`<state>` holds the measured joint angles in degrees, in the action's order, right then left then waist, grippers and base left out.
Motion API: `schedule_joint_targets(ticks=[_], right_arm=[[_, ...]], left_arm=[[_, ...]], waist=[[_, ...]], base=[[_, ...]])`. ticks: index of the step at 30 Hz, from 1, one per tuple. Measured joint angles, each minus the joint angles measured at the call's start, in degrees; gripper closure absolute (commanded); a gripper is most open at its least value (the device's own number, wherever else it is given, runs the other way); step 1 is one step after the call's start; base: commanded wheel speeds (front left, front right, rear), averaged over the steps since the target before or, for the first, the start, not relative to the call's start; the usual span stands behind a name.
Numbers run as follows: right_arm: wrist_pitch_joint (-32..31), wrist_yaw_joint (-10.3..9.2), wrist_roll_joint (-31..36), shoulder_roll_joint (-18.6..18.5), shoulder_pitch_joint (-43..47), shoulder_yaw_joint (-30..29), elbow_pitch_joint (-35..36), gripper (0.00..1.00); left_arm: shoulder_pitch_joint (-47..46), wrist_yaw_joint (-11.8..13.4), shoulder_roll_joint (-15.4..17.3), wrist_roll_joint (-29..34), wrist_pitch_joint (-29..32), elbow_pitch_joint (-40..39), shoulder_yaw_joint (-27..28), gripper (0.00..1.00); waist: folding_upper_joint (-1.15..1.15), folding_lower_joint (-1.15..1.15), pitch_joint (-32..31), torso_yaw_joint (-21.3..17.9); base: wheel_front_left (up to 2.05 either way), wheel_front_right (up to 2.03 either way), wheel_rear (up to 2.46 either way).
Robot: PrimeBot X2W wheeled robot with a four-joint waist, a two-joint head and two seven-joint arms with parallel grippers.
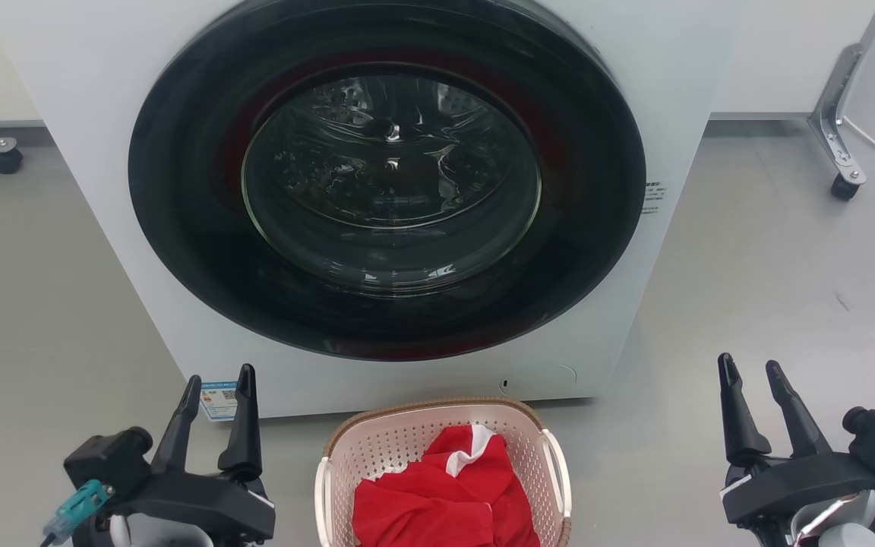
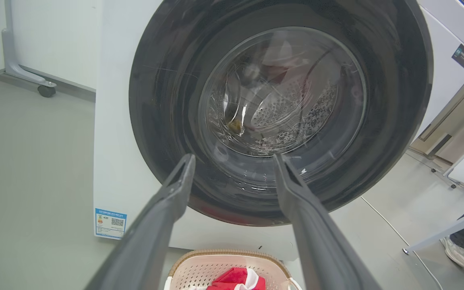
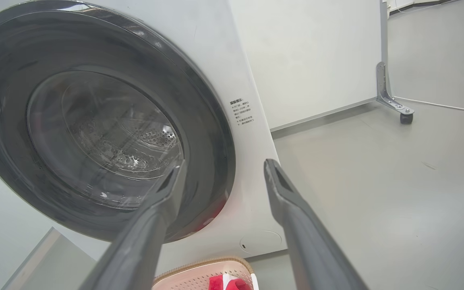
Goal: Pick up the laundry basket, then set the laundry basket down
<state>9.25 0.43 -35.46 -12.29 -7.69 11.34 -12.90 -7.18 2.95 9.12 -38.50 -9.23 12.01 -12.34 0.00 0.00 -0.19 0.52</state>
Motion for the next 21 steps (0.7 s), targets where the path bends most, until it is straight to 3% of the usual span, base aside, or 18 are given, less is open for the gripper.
schedule_joint_targets(ticks=[21], right_arm=[[4.03, -2.29, 14.04, -1.6, -0.13, 4.19, -2.14, 0.0]], left_arm=[[0.01, 3.1, 0.49, 12.13, -1.93, 1.88, -2.96, 0.0]], waist=[[0.0, 0.0, -0.37, 0.28]], base=[[0.0, 0.0, 0.0]])
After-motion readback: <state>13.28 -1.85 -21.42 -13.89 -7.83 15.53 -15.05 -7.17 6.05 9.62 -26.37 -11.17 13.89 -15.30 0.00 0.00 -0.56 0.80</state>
